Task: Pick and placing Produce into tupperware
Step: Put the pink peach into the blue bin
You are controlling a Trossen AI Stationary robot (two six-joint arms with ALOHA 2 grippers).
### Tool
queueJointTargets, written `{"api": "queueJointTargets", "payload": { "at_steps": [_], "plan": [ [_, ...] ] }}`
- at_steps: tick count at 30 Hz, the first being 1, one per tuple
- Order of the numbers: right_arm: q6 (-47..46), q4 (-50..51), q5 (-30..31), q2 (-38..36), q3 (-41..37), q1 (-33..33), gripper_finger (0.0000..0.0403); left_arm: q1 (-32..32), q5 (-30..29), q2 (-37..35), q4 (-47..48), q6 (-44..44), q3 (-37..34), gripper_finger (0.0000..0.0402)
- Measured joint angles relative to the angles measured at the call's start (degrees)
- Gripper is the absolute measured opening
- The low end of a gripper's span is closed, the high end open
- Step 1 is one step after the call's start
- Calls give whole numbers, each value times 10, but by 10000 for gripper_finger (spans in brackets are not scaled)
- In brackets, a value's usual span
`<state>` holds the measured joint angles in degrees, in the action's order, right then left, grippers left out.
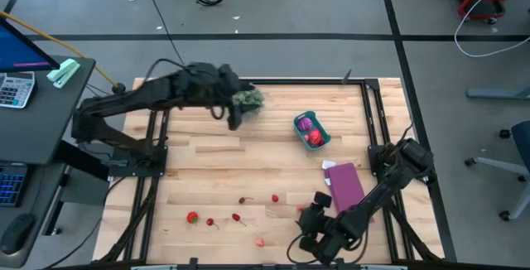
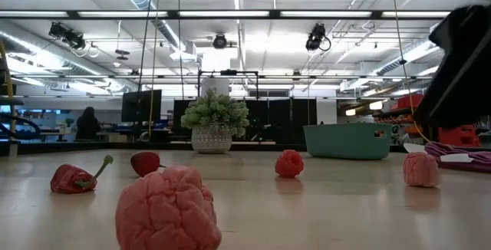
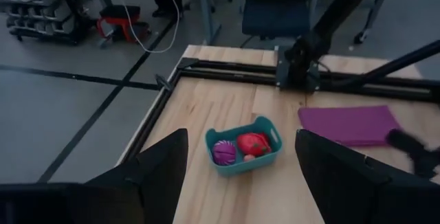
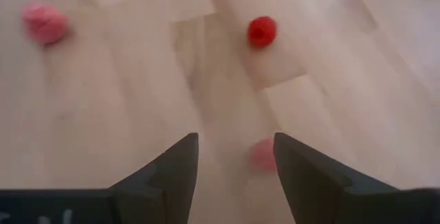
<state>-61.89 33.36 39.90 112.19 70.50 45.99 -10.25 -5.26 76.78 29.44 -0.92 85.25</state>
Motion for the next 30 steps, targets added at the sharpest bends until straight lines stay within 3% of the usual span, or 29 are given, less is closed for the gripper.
{"api": "queueJointTargets", "payload": {
  "at_steps": [2, 7, 18, 24, 30],
  "plan": [
    [1, 0, 19, 7, 0, -5, 199, 0, 0, -16, 15, 1, 0, 272],
    [-28, -1, -3, 19, 0, -16, 199, 0, 0, -28, 69, 7, 0, 272],
    [-87, 21, -2, 63, 1, -15, 199, 0, 0, -24, 92, 17, 0, 272],
    [-110, 33, 7, 60, -4, -7, 199, 0, 0, -24, 97, 17, 0, 272],
    [-169, 119, 8, 18, -5, 4, 199, 0, 0, -24, 100, 17, 0, 272]
  ]
}}
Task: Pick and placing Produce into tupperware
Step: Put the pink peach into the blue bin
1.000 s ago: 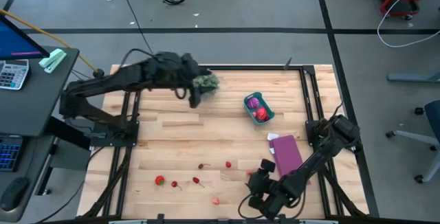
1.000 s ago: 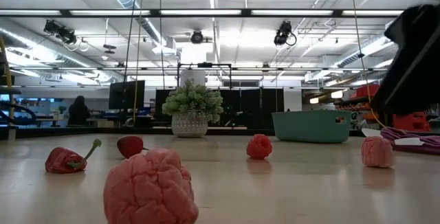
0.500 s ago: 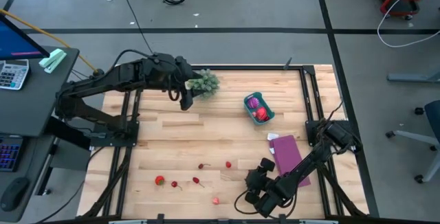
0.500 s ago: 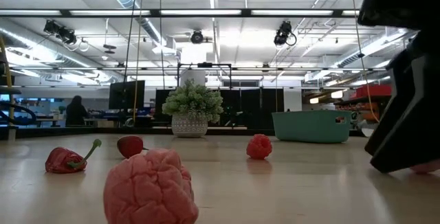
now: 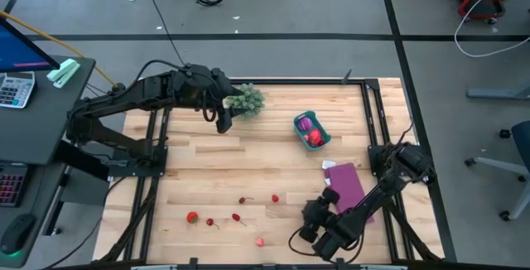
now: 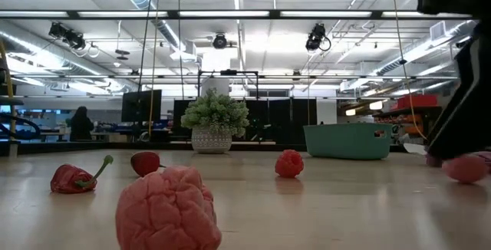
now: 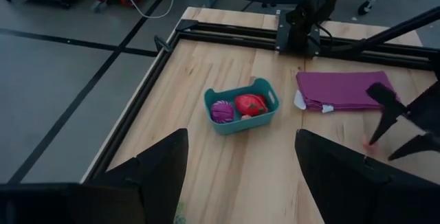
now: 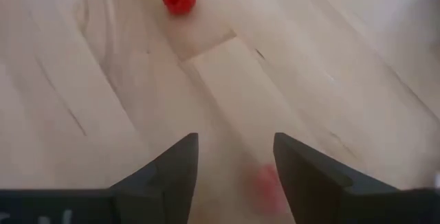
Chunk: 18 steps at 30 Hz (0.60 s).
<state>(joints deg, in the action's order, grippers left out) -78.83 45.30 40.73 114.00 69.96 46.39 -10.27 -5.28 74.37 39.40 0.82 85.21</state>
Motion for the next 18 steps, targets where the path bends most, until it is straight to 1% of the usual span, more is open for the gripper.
{"api": "queueJointTargets", "payload": {
  "at_steps": [3, 8, 9, 13, 16, 18],
  "plan": [
    [-55, 38, -19, -5, -1, 8, 199, 0, 0, 0, 4, 0, 0, 272],
    [-89, 27, -20, -3, -4, 24, 199, 0, 0, 0, 6, 0, 0, 272],
    [-97, 29, -19, -3, -7, 27, 199, 0, 0, 0, 6, 0, 0, 272],
    [-130, 52, 22, -3, -25, 35, 199, 0, 0, 0, 8, 0, 0, 272],
    [-153, 56, 22, -3, -49, 35, 199, 0, 0, 0, 10, 0, 0, 272],
    [-171, 38, 13, -3, -70, 35, 199, 0, 0, 0, 13, 0, 0, 272]
  ]
}}
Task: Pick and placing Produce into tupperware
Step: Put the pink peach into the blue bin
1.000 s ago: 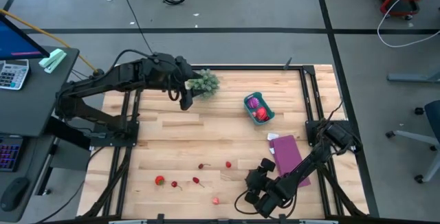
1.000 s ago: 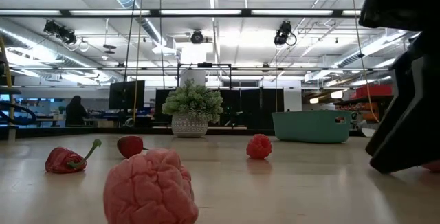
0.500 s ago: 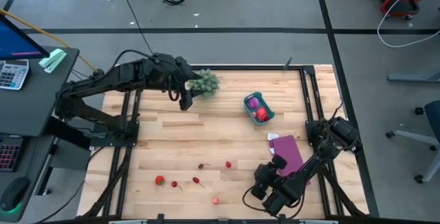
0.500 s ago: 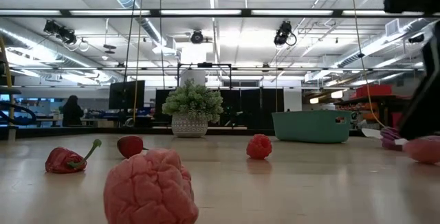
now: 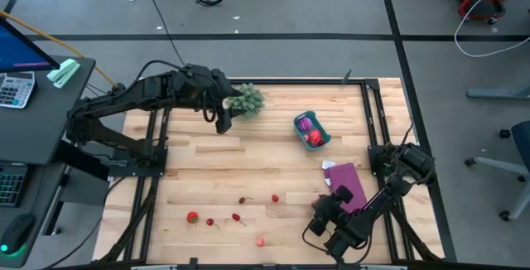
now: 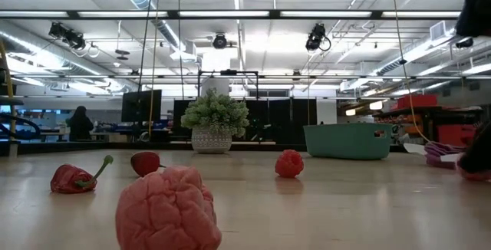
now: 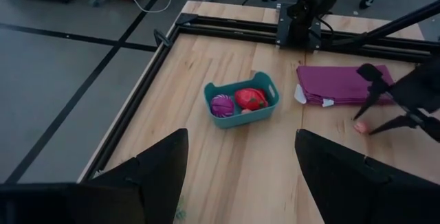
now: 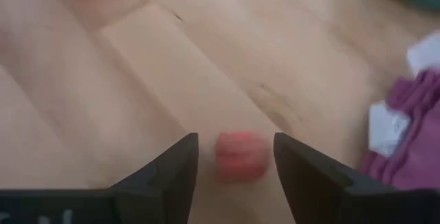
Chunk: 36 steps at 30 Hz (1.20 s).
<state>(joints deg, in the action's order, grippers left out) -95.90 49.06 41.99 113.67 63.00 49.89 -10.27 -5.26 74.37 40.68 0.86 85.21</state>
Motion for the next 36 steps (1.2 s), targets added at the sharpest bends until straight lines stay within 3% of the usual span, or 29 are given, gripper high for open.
{"api": "queueJointTargets", "payload": {
  "at_steps": [6, 11, 26, 32, 36],
  "plan": [
    [-34, -91, 18, -4, -62, 7, 199, 0, 0, 0, 3, 0, 0, 272],
    [-35, -109, 19, -3, -73, 7, 189, 0, 0, 0, 3, 0, 0, 272],
    [-28, -108, 45, -21, -68, 3, 95, 0, 0, 0, 3, 0, 0, 272],
    [23, -83, 92, -76, -67, -11, 76, 0, 0, 0, 3, 0, 0, 272],
    [60, -27, 183, -129, -67, -47, 78, 0, 0, 0, 3, 0, 0, 272]
  ]
}}
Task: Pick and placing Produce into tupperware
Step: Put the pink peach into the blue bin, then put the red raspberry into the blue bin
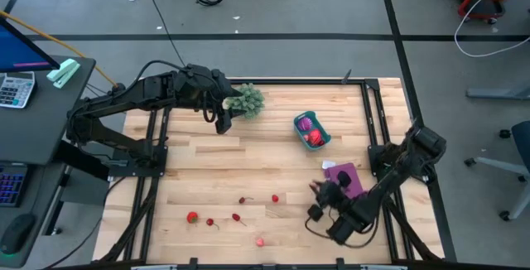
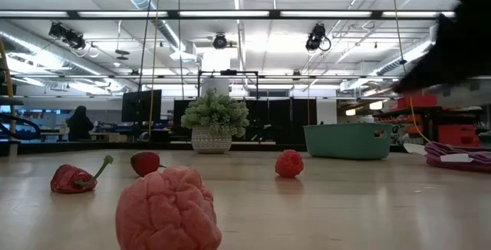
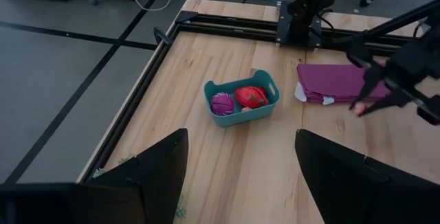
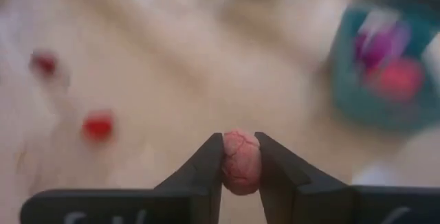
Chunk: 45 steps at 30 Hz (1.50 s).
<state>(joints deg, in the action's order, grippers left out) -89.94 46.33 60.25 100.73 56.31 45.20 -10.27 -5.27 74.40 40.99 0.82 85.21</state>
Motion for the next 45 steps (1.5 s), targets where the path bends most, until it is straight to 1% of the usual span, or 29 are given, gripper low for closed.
{"api": "queueJointTargets", "payload": {
  "at_steps": [2, 4, 6, 7, 9, 12, 16, 18, 20, 22, 28, 34, 35, 37, 41, 43, 45],
  "plan": [
    [20, 30, 40, -32, 0, -28, 81, 0, 0, 0, 0, 0, 0, 272],
    [53, 50, 61, -66, 0, -68, 83, 0, 0, 0, 0, 0, 0, 272],
    [102, 62, 59, -96, 0, -117, 85, 0, 0, 0, 0, 0, 0, 272],
    [132, 61, 45, -110, 0, -144, 86, 0, 0, 0, 0, 0, 0, 272],
    [194, 60, 2, -132, 0, -201, 88, 0, 0, 0, 0, 0, 0, 272],
    [265, 59, -86, -153, 0, -290, 93, 0, 0, 0, 0, 0, 0, 272],
    [339, 55, -217, -161, 0, -391, 105, 0, 0, 0, 0, 0, 0, 272],
    [383, 36, -273, -161, 0, -434, 112, 0, 0, 0, 0, 0, 0, 272],
    [423, 10, -311, -161, 0, -467, 119, 0, 0, 0, 0, 0, 0, 272],
    [455, -22, -331, -161, 0, -494, 125, 0, 0, 0, 0, 0, 0, 272],
    [513, -97, -379, -154, 1, -539, 141, 0, 0, 0, 3, 0, 0, 272],
    [530, -103, -384, -134, 1, -553, 148, 0, 0, 0, 12, 0, 0, 272],
    [534, -108, -392, -134, 1, -553, 149, 0, 0, 0, 13, 0, 0, 272],
    [548, -130, -429, -136, 1, -552, 153, 0, 0, 0, 14, 0, 0, 272],
    [571, -194, -510, -138, 1, -526, 167, 0, 0, 0, 15, 0, 0, 272],
    [574, -221, -534, -136, 1, -495, 173, 0, 0, 0, 22, 0, 0, 272],
    [575, -241, -546, -133, 1, -456, 179, 0, 0, 0, 30, 0, 0, 272]
  ]
}}
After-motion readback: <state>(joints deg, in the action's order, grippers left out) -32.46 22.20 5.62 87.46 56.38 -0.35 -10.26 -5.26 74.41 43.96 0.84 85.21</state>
